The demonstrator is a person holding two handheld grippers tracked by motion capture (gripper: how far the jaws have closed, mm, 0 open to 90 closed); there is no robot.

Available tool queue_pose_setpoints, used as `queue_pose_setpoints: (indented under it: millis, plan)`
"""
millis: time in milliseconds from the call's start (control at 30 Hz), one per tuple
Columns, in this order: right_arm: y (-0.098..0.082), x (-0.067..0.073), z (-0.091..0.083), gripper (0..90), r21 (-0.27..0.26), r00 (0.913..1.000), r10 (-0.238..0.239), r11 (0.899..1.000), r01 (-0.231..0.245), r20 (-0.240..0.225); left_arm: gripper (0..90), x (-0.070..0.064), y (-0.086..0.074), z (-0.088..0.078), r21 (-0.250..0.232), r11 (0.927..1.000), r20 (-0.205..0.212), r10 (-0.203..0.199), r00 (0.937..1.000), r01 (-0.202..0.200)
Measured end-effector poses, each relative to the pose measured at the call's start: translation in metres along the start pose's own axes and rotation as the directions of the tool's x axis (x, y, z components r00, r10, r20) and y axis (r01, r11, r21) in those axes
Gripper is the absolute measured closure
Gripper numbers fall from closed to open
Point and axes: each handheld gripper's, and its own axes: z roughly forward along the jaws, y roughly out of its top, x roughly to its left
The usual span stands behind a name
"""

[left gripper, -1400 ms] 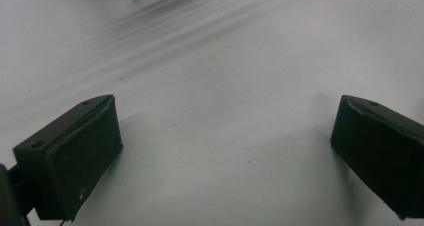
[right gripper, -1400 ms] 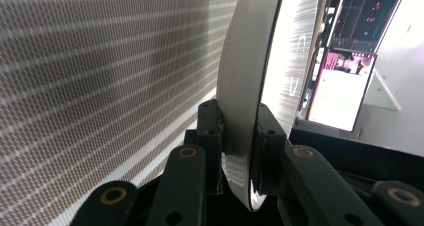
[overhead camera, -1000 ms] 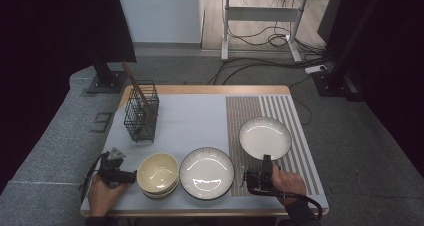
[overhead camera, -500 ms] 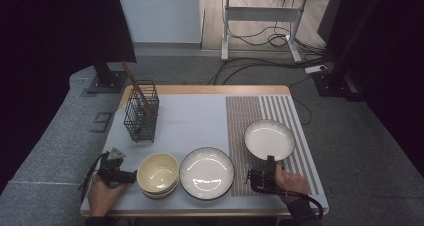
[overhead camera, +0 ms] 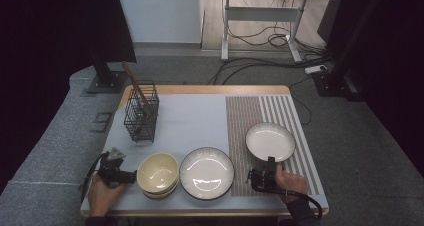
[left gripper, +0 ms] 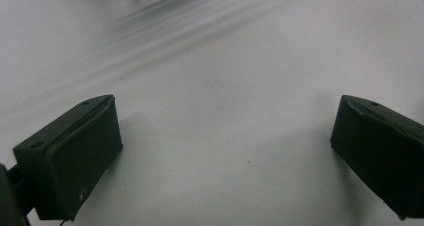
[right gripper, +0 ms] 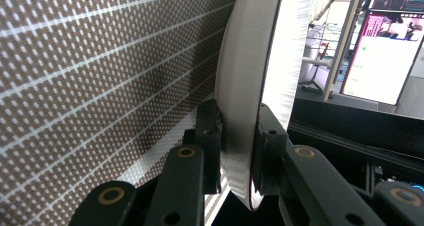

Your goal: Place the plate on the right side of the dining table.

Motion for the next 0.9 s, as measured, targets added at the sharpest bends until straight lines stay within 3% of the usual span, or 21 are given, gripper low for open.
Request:
queue_pose_setpoints:
  millis: [633, 700, 733, 833, 900]
  plan:
    - [0.003, 0.005, 0.008, 79.5, -0.007, 0.9982, 0.019, 1.000, -0.019, -0.057, 0.0, 0.000, 0.000, 0.000, 0.000, 1.0000, 0.000, 0.000, 1.0000, 0.000]
    - [0.002, 0.003, 0.008, 74.5, -0.009, 0.9976, 0.028, 1.000, -0.028, -0.064, 0.0, 0.000, 0.000, 0.000, 0.000, 1.0000, 0.000, 0.000, 1.0000, 0.000]
    - [0.002, 0.000, 0.008, 64.4, -0.008, 0.9970, 0.048, 0.999, -0.048, -0.062, 0.0, 0.000, 0.000, 0.000, 0.000, 1.0000, 0.000, 0.000, 1.0000, 0.000]
    - [0.002, -0.004, 0.007, 52.8, -0.015, 0.9952, 0.060, 0.998, -0.061, -0.078, 0.0, 0.000, 0.000, 0.000, 0.000, 1.0000, 0.000, 0.000, 1.0000, 0.000]
    - [0.002, -0.006, 0.006, 50.8, -0.018, 0.9933, 0.065, 0.998, -0.067, -0.095, 0.0, 0.000, 0.000, 0.000, 0.000, 1.0000, 0.000, 0.000, 1.0000, 0.000]
